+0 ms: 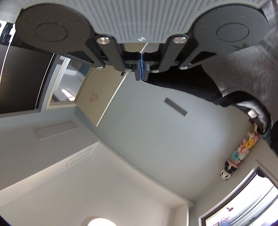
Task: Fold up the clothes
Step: 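Lift the grey shirt high by its shoulders with both tools and shake it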
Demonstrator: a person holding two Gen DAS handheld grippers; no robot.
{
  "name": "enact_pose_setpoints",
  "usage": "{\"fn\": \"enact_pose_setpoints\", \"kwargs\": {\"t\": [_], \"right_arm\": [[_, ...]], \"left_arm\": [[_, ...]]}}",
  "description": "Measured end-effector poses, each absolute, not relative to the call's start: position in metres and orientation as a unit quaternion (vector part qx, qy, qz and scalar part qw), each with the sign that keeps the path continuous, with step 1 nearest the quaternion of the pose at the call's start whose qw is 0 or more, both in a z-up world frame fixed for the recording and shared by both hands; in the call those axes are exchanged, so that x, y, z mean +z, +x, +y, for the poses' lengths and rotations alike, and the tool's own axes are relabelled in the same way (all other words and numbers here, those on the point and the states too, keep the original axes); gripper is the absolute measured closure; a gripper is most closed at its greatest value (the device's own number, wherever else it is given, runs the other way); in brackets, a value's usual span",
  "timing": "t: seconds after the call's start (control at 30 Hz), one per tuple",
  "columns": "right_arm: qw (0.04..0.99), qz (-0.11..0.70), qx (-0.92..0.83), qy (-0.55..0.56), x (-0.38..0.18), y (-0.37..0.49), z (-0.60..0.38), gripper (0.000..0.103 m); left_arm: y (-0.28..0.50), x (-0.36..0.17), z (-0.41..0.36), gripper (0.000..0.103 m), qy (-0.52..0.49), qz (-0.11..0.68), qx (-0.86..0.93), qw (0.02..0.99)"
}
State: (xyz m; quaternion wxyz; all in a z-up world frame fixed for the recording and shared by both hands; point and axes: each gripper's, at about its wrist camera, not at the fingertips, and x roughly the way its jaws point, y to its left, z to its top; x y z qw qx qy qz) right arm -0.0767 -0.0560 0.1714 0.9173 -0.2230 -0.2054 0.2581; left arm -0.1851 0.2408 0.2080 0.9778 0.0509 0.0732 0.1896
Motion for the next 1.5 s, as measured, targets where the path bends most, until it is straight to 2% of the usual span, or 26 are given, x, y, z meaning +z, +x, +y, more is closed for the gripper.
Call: {"fn": "enact_pose_setpoints", "kwargs": {"t": [0.2, 0.37, 0.43, 0.6, 0.7, 0.87, 0.97, 1.1, 1.27, 1.33, 1.37, 1.5], "right_arm": [[0.919, -0.265, 0.229, -0.182, 0.221, -0.099, -0.077, 0.102], [0.919, -0.295, 0.214, -0.148, 0.246, -0.117, -0.096, 0.102], [0.921, -0.284, 0.229, -0.138, 0.248, -0.12, -0.102, 0.103], [0.924, -0.243, 0.273, -0.114, 0.251, -0.123, -0.117, 0.103], [0.924, -0.218, 0.299, -0.099, 0.253, -0.125, -0.125, 0.103], [0.908, -0.068, 0.394, -0.127, 0.176, -0.101, -0.088, 0.102], [0.881, 0.036, 0.458, -0.112, 0.122, -0.091, -0.067, 0.098], [0.822, 0.156, 0.542, -0.081, 0.061, -0.09, -0.038, 0.097], [0.768, 0.239, 0.59, -0.071, 0.015, -0.086, 0.003, 0.087], [0.749, 0.266, 0.604, -0.057, 0.005, -0.083, 0.02, 0.074], [0.739, 0.28, 0.611, -0.049, 0.001, -0.082, 0.028, 0.072], [0.713, 0.321, 0.622, -0.034, -0.015, -0.084, 0.051, 0.071]], "left_arm": [[-0.218, 0.274, 0.224, 0.102, 0.055, -0.036, 0.191, 0.979], [-0.244, 0.297, 0.201, 0.102, 0.065, -0.101, 0.189, 0.975], [-0.253, 0.302, 0.192, 0.102, 0.07, -0.117, 0.192, 0.972], [-0.249, 0.301, 0.186, 0.102, 0.062, -0.08, 0.163, 0.982], [-0.219, 0.276, 0.182, 0.102, 0.086, 0.002, 0.166, 0.982], [-0.177, 0.207, 0.2, 0.102, 0.09, 0.126, 0.208, 0.966], [-0.175, 0.182, 0.217, 0.102, 0.065, 0.161, 0.231, 0.957], [-0.193, 0.168, 0.235, 0.102, 0.022, 0.174, 0.247, 0.953], [-0.225, 0.164, 0.248, 0.102, 0.015, 0.169, 0.272, 0.947], [-0.23, 0.162, 0.25, 0.102, 0.012, 0.17, 0.277, 0.946], [-0.232, 0.161, 0.251, 0.102, 0.011, 0.172, 0.28, 0.944], [-0.243, 0.159, 0.258, 0.102, 0.006, 0.175, 0.296, 0.939]]}}
